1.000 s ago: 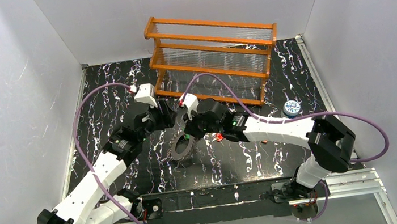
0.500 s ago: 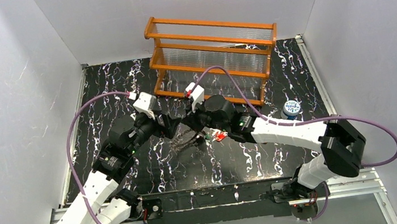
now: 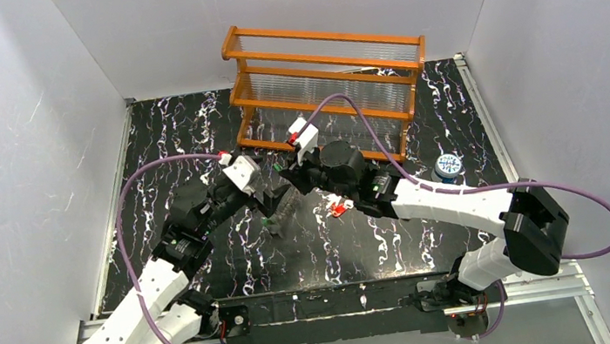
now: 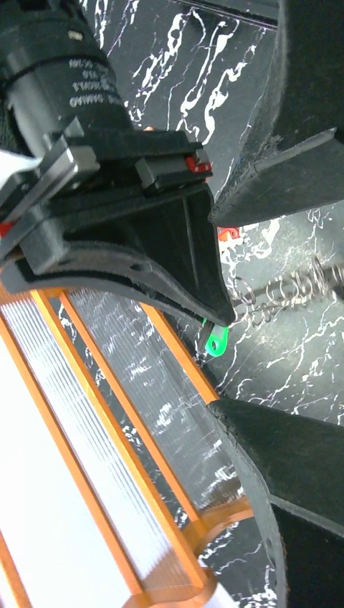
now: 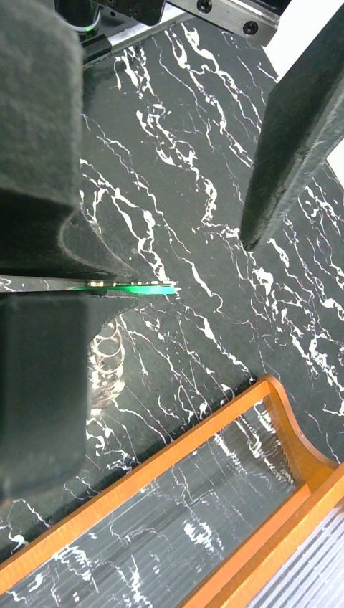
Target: Remove the keys from the keyring
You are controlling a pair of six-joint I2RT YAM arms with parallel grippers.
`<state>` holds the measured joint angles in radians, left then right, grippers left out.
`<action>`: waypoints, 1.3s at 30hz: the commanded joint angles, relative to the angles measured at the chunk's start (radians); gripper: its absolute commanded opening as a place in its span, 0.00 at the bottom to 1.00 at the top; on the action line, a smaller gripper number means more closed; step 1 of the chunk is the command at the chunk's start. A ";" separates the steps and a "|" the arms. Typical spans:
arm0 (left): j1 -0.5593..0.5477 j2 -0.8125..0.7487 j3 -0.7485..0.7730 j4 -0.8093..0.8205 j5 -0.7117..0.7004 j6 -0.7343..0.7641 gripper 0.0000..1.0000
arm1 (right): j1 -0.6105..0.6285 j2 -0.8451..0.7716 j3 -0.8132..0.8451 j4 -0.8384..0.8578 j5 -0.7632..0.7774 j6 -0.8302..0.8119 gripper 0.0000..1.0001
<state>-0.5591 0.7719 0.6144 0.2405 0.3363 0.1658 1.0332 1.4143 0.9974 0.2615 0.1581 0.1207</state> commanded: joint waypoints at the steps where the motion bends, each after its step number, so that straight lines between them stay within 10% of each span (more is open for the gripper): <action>1: 0.002 -0.006 -0.051 0.080 0.112 0.074 0.85 | -0.006 -0.034 0.055 0.065 0.021 -0.047 0.01; 11: 0.000 -0.214 -0.168 0.025 0.059 -0.001 0.79 | -0.006 -0.100 -0.023 0.091 -0.007 -0.039 0.01; 39: -0.015 -0.085 -0.152 0.039 0.225 0.028 0.68 | -0.006 -0.177 -0.054 0.037 -0.207 -0.027 0.01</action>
<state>-0.5709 0.7284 0.4568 0.3180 0.5583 0.1402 1.0286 1.2812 0.9371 0.2352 -0.0055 0.1013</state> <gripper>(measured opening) 0.674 0.104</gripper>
